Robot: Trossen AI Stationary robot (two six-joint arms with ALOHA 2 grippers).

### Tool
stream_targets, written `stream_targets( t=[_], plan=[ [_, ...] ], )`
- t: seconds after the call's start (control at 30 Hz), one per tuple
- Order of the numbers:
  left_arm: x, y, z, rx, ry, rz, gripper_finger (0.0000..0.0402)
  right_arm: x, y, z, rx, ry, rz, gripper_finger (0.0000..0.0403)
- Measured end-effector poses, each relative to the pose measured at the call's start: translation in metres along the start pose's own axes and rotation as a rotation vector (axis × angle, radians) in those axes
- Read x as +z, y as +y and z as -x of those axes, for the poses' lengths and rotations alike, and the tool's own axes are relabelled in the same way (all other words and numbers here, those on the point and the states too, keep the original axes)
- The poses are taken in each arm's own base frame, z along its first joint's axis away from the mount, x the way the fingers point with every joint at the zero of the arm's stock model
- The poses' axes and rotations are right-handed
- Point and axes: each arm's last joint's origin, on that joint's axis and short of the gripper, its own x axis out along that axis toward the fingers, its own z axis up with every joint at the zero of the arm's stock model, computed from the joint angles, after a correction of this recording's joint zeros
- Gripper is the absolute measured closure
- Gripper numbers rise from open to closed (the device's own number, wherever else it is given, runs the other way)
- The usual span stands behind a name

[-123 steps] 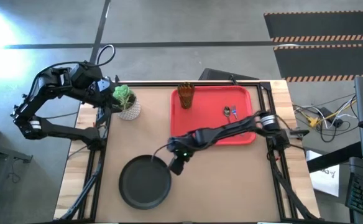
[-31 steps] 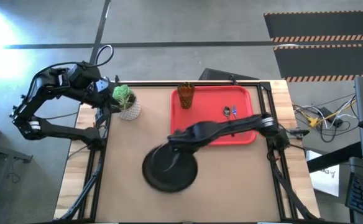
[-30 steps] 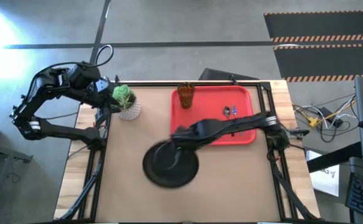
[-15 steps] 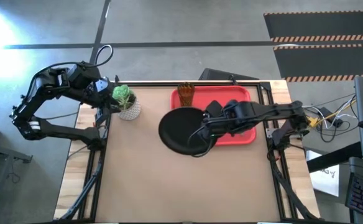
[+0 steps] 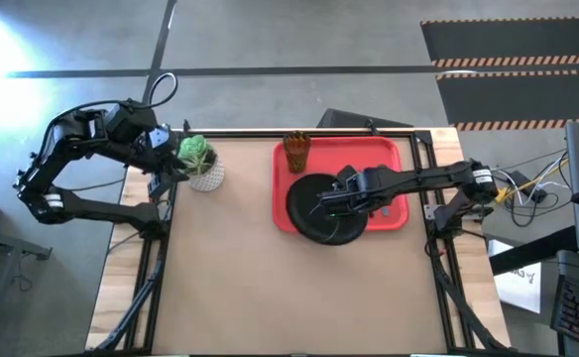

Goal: Pick and place plate/cup/fork/spoon on tray
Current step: Put the black plate into the red tray

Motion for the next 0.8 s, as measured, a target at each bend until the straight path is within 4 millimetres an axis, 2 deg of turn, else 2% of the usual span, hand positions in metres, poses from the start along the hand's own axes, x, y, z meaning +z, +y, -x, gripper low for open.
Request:
stream_targets(
  t=[0.1, 0.27, 0.5, 0.8],
  plan=[
    [-0.001, 0.0, 0.001, 0.0, -0.004, -0.001, 0.0255, -0.007, -0.004, -0.009, -0.031, 0.024, -0.029, 0.0394],
    [-0.001, 0.0, 0.002, 0.0, -0.007, -0.001, 0.0255, -0.012, -0.01, -0.012, -0.039, 0.021, -0.062, 0.0394],
    [-0.001, 0.0, 0.002, -0.001, -0.007, -0.001, 0.0255, -0.005, -0.015, -0.013, -0.09, -0.061, -0.085, 0.0394],
    [-0.003, 0.0, 0.004, -0.001, -0.013, -0.002, 0.0255, 0.001, -0.015, -0.021, -0.095, -0.044, -0.089, 0.0394]
  ],
)
